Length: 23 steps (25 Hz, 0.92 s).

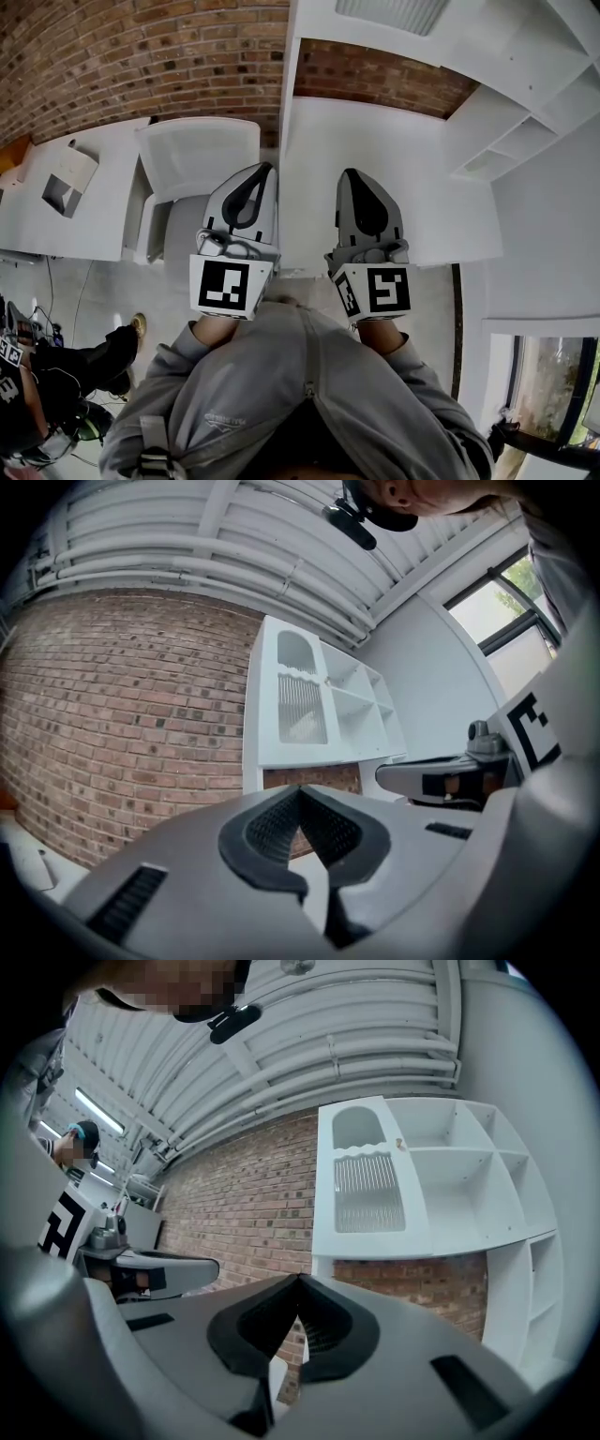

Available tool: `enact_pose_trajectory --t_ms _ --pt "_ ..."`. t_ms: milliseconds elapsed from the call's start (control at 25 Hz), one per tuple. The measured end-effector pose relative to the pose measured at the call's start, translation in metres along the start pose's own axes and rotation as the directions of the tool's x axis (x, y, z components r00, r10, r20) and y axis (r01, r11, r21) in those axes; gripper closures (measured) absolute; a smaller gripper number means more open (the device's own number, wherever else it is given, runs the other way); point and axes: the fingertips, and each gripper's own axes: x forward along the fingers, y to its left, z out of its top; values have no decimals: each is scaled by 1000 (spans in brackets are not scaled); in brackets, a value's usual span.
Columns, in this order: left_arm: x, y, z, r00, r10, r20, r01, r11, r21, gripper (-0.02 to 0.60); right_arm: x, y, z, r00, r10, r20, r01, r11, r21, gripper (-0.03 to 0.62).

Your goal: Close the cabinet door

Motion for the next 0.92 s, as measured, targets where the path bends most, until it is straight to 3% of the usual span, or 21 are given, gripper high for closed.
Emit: enact_pose_trajectory --t_ms 280,920 --pt "-10 -1 -6 999 -3 -44 4 999 34 575 -5 -1 6 1000 4 22 -4 1000 9 569" --pt "-17 -17 0 1000 -16 -11 17 1000 16 575 -23 -1 6 999 14 42 -16 999 42 569"
